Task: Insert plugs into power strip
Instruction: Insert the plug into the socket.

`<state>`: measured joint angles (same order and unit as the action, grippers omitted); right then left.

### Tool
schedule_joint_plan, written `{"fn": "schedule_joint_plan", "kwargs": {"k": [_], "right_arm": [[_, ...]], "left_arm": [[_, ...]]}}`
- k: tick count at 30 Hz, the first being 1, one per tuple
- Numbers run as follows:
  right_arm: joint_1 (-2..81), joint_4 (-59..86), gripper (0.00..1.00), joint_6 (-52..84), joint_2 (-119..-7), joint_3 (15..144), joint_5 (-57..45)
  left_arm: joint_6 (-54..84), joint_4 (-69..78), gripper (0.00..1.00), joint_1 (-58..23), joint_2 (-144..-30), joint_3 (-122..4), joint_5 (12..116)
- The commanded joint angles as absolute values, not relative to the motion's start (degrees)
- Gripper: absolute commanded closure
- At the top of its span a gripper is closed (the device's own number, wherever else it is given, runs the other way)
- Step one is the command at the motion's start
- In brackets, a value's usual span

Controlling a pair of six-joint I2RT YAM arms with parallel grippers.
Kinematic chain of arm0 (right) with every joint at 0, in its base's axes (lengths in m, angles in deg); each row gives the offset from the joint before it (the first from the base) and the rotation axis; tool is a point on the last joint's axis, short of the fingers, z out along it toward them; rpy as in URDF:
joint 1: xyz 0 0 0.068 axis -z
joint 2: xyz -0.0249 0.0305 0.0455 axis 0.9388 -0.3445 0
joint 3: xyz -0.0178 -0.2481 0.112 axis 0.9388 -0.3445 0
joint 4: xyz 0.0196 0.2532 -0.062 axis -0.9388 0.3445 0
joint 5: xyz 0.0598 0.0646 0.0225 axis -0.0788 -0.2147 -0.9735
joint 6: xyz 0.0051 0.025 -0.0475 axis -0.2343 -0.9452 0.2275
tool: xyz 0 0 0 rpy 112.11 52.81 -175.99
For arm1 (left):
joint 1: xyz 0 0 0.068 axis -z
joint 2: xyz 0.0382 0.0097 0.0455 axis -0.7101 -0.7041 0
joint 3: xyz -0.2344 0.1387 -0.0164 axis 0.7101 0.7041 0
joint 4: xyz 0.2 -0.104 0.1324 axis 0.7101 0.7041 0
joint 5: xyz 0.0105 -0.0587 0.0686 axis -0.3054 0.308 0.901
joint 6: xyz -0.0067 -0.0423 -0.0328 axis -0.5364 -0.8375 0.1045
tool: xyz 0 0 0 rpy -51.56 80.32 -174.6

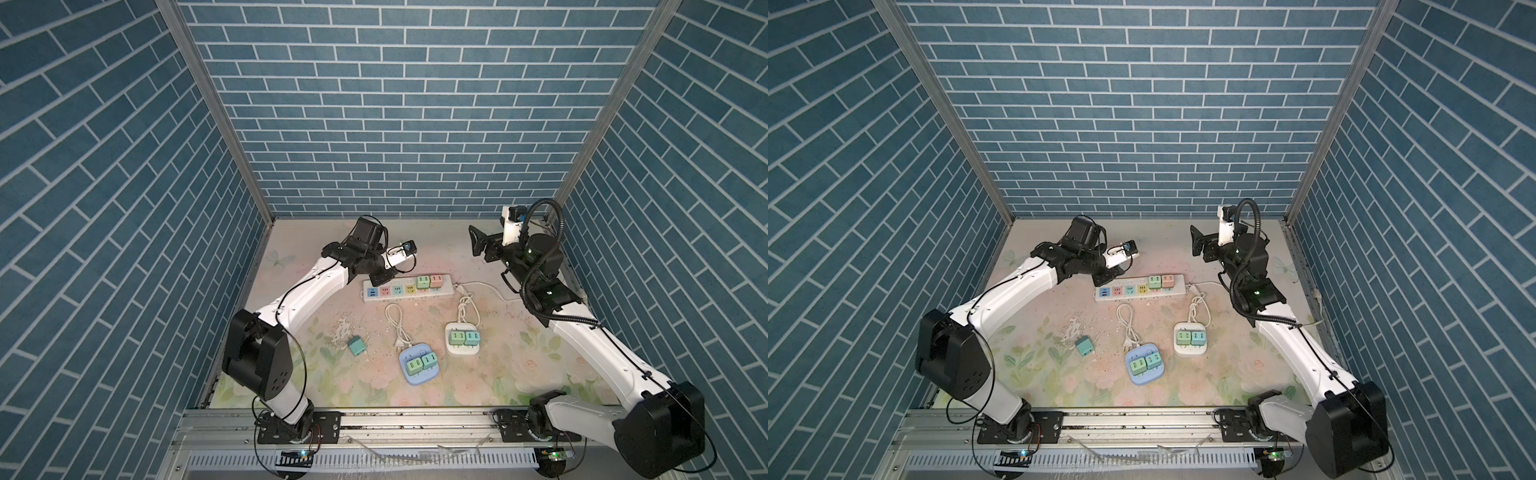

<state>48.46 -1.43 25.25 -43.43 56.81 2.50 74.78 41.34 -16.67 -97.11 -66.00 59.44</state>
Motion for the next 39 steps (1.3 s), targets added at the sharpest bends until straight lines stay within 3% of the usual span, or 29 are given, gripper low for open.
{"fn": "schedule_joint_plan", "kwargs": {"k": [1, 10, 20, 39], "right_arm": [[49.4, -0.3, 0.01, 21.2, -45.2, 60.1, -2.6], [50.0, -1.6, 0.01, 19.4, -44.4, 58.9, -5.3], [50.0, -2.2, 0.01, 18.7, -44.7, 59.0, -7.2], [52.8, -3.8, 0.01, 18.7, -46.2, 58.7, -8.4]], "left_arm": [[76.1, 44.6, 1.00, -16.6, -99.1, -67.4, 59.2], [75.7, 50.0, 1.00, -14.8, -108.0, -72.5, 57.5], [77.5, 43.9, 1.00, -15.1, -110.2, -71.5, 54.0], [77.3, 46.6, 1.00, -15.7, -122.8, -84.3, 46.8]]}}
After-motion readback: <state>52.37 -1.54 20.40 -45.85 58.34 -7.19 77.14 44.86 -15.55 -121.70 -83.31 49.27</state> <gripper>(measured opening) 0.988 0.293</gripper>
